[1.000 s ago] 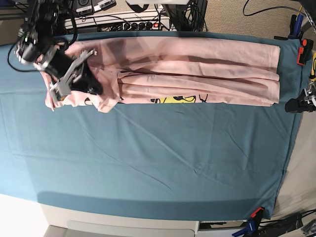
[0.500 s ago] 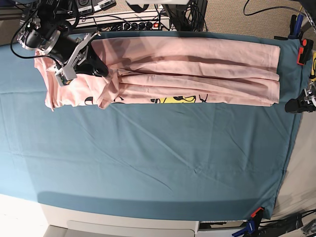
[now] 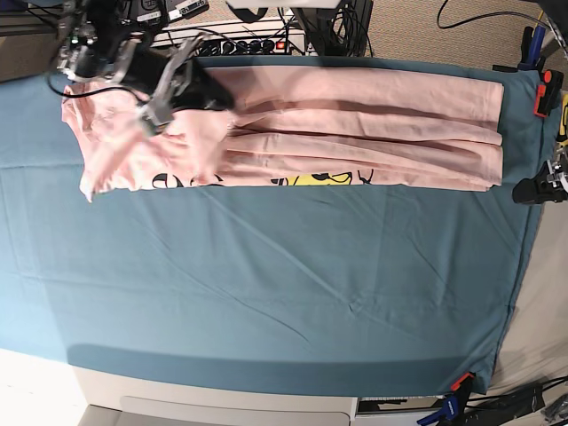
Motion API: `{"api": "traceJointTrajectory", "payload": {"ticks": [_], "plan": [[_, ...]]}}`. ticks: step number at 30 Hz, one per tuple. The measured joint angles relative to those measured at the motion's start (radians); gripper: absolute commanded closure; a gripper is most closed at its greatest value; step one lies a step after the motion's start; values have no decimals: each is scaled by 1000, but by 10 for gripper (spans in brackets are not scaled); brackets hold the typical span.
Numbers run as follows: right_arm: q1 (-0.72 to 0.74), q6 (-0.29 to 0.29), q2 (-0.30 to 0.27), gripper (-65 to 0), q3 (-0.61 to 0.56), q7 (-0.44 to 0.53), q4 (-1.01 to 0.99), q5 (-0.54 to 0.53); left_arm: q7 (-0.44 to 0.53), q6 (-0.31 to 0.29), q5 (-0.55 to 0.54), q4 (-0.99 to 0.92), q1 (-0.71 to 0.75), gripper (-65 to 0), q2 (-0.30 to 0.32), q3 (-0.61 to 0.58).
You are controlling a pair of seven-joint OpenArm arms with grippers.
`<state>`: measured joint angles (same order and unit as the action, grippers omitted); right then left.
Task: Fold the T-shirt properly
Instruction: 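Grasp the sleeve with the right gripper and fold it inward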
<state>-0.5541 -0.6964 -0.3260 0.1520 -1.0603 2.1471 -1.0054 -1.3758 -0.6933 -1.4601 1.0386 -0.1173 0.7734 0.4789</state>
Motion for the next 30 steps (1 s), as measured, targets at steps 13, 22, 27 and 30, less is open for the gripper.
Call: {"api": "traceJointTrajectory", "payload": {"ticks": [13, 22, 27, 30], "plan": [[0, 0, 10, -113, -101, 50, 0, 149, 0, 0, 0, 0, -31, -281, 22, 0], [0, 0, 13, -327, -67, 194, 5, 273, -14, 0, 0, 0, -29, -281, 79, 0], [3, 0, 80, -327, 108, 198, 83, 274, -22, 0, 0, 2, 11, -281, 126, 0], [5, -1, 124, -327, 222, 198, 109, 272, -19, 0, 0, 3, 58, -281, 143, 0]]}}
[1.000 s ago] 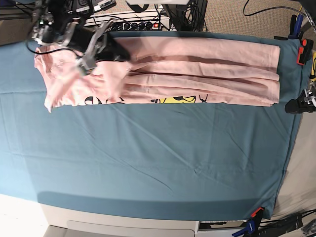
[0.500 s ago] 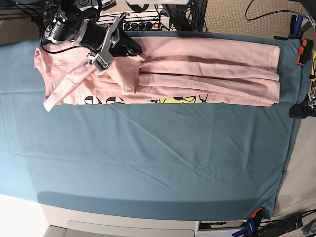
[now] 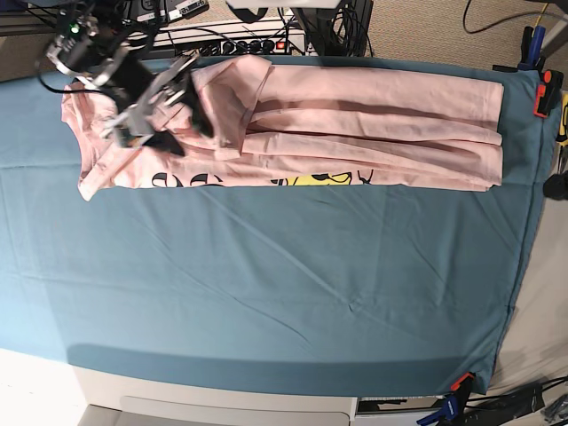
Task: Fold the T-shirt properly
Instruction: 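Grasp the sleeve with the right gripper and fold it inward, then move the left gripper to the shirt's side edge and grasp it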
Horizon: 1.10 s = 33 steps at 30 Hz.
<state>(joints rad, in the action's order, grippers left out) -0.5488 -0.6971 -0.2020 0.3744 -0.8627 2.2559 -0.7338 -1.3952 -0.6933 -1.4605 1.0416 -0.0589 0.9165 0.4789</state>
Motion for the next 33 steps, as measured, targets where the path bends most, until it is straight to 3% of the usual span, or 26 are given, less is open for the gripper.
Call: {"api": "traceJointTrajectory", "payload": {"ticks": [10, 17, 24, 30, 33], "plan": [[5, 9, 25, -327, 222, 7, 0, 69, -9, 0, 0, -2, 170, -288, -19, -2], [14, 8, 25, -327, 219, 7, 0, 69, 1, 15, -3, -1, 167, -288, -56, -2], [14, 58, 25, -327, 219, 30, 0, 175, 9, 15, -2, -1, 160, -288, -145, -2], [17, 61, 25, -327, 219, 42, 0, 223, 13, 15, -3, -1, 131, -288, -194, -2], [37, 137, 40, -327, 218, 58, 0, 363, 12, 15, -2, -1, 132, -288, -216, -2]]}}
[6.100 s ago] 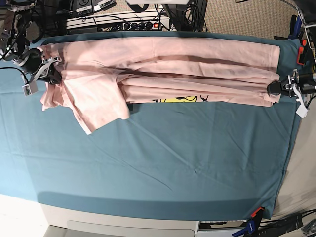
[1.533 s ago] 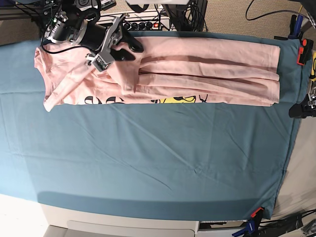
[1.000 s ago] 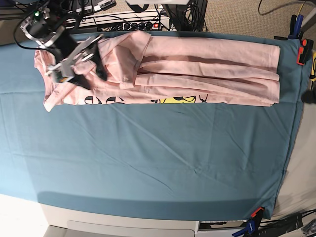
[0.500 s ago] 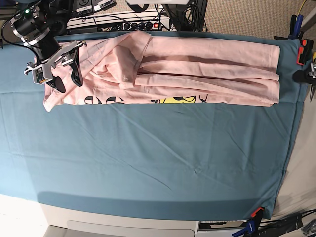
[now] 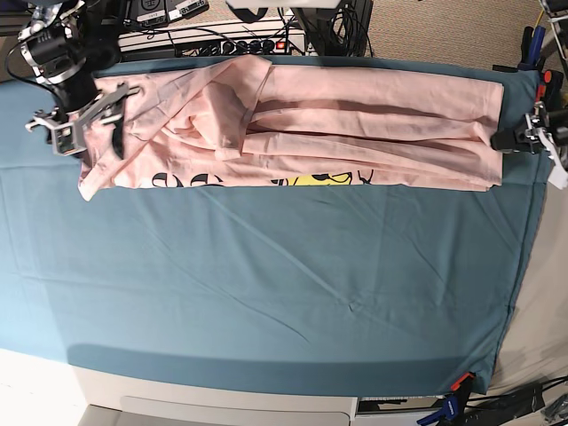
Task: Fold the T-shirt properly
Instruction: 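Move the left gripper to the shirt's side edge and grasp it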
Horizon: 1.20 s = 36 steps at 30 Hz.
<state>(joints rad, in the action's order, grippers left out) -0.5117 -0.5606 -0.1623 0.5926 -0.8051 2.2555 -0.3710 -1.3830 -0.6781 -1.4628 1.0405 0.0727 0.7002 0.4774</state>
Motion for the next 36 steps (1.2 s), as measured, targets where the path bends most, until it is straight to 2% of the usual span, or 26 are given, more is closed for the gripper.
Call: {"api": "traceJointTrajectory", "payload": {"ticks": [3, 11, 13, 15, 18, 23, 27, 31, 36], "plan": [[19, 50, 10, -327, 0, 24, 0, 90, 1, 0, -2, 0, 0, -288, -14, 0], [53, 165, 13, -327, 0, 51, -32, 229, 10, 0, -11, 0, -1, -288, -42, 2], [63, 171, 13, -327, 3, 49, -75, 238, 17, 0, -17, 0, -1, -284, -55, 2], [73, 170, 13, -327, 7, 50, -122, 236, 19, -1, -20, 0, -2, -223, -60, 2], [87, 174, 13, -326, 18, 50, -187, 235, 14, -1, 0, 0, -1, -8, -62, 2], [102, 177, 12, -326, 23, 50, -240, 232, 19, 0, 7, 26, 3, 0, -63, 2], [105, 177, 13, -326, 24, 50, -240, 213, 6, 2, 13, 180, 10, 0, -72, 2], [104, 180, 11, -326, 25, 39, -240, 233, 13, 0, 4, 368, 35, 0, -114, -27], [105, 195, 13, -326, 89, 34, -240, 236, 50, 6, 12, 528, 74, 0, -203, -111]]}}
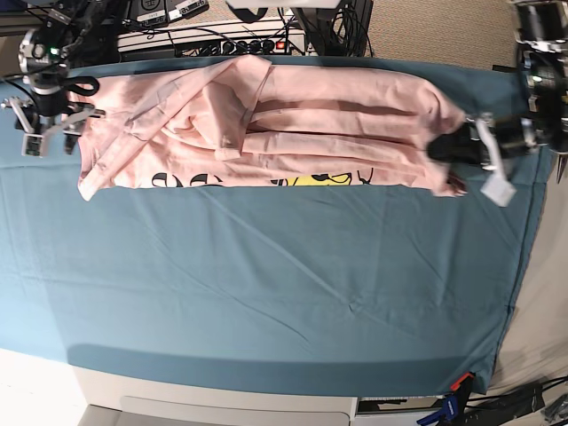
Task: Fold the T-shirt properly
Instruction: 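Move the left gripper to the shirt's side edge and grasp it, then fold the grasped side edge inward toward the right gripper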
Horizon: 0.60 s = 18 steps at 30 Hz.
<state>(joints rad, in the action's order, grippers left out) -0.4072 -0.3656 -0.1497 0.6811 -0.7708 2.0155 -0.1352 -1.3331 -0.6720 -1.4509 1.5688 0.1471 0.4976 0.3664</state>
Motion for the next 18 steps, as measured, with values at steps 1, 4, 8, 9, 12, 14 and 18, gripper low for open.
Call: {"api": "traceJointTrajectory", "payload": {"ticks": [1, 4, 8, 9, 12, 14, 18], "plan": [[0, 0, 0, -326, 19, 0, 0, 0, 15, 1, 4, 20, -1, 0, -19, -27], [0, 0, 0, -326, 74, 0, 0, -4, 47, 2, 62, 43, -8, 0, -74, -116], [0, 0, 0, -326, 126, -3, 0, -42, 53, 2, 124, 43, -25, 0, -157, -229], [-1, 0, 0, -326, 133, -2, 0, -50, 53, 5, 135, 43, -38, 0, -179, -252], [-11, 0, 0, -326, 135, -3, 0, -50, 79, 8, 169, 44, -79, 0, -232, -309], [-14, 0, 0, -326, 135, -3, 0, -50, 85, 8, 200, 44, -99, 0, -256, -342], [-14, 0, 0, -326, 135, -3, 0, -51, 85, 13, 231, 44, -134, 0, -301, -417]]}}
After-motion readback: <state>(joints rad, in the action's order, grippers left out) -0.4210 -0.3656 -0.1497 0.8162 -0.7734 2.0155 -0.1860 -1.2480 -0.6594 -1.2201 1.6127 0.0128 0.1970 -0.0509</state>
